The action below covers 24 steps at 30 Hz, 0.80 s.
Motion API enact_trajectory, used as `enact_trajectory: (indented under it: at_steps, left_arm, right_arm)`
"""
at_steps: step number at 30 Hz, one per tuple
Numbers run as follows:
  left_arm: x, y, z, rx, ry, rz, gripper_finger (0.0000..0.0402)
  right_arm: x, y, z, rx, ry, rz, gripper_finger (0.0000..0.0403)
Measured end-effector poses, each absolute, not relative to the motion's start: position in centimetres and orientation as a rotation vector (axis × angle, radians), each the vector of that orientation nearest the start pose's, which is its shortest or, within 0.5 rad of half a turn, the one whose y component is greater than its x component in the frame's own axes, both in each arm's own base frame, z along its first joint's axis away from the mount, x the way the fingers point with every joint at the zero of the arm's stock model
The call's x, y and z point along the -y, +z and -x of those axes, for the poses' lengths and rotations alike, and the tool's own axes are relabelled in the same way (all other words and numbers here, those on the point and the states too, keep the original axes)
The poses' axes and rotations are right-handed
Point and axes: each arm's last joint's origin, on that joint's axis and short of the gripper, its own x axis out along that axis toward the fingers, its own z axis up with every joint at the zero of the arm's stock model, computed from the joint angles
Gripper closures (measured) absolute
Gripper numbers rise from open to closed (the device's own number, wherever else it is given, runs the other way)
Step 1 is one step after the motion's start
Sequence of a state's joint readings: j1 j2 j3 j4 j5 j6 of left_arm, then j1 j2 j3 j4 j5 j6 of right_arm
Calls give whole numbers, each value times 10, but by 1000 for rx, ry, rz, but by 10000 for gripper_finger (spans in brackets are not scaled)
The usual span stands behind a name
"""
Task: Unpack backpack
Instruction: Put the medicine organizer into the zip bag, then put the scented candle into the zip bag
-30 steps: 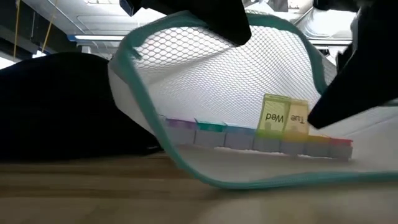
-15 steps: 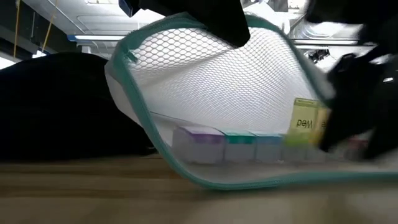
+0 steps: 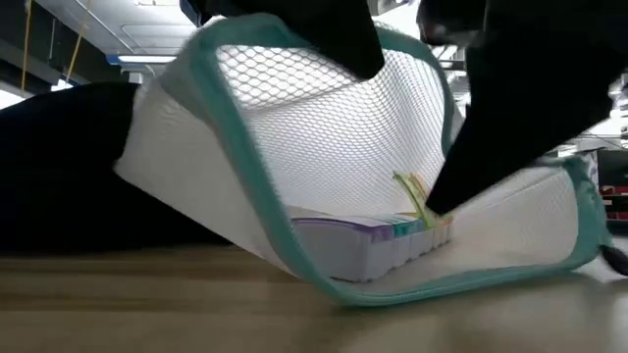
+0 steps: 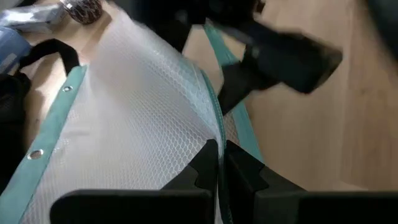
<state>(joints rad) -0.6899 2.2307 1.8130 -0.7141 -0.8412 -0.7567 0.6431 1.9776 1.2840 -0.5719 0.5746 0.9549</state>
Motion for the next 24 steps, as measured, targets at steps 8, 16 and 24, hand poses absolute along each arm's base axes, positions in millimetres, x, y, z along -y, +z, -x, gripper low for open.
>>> enact_trajectory:
  at_steps: [8,16,24]
  left_arm:
    - [269,223,-363,-670,440,-63,402]
    - [257,233,-360,-694,471,-98,402]
    - [261,196,-369,-797,455,-125,402]
  right_arm:
    - [-237,209,-316,-1102,-213,2,82]
    - [-297,277,-284,-1018,115,215,82]
    - [-272,322,-244,-958,-335,322,82]
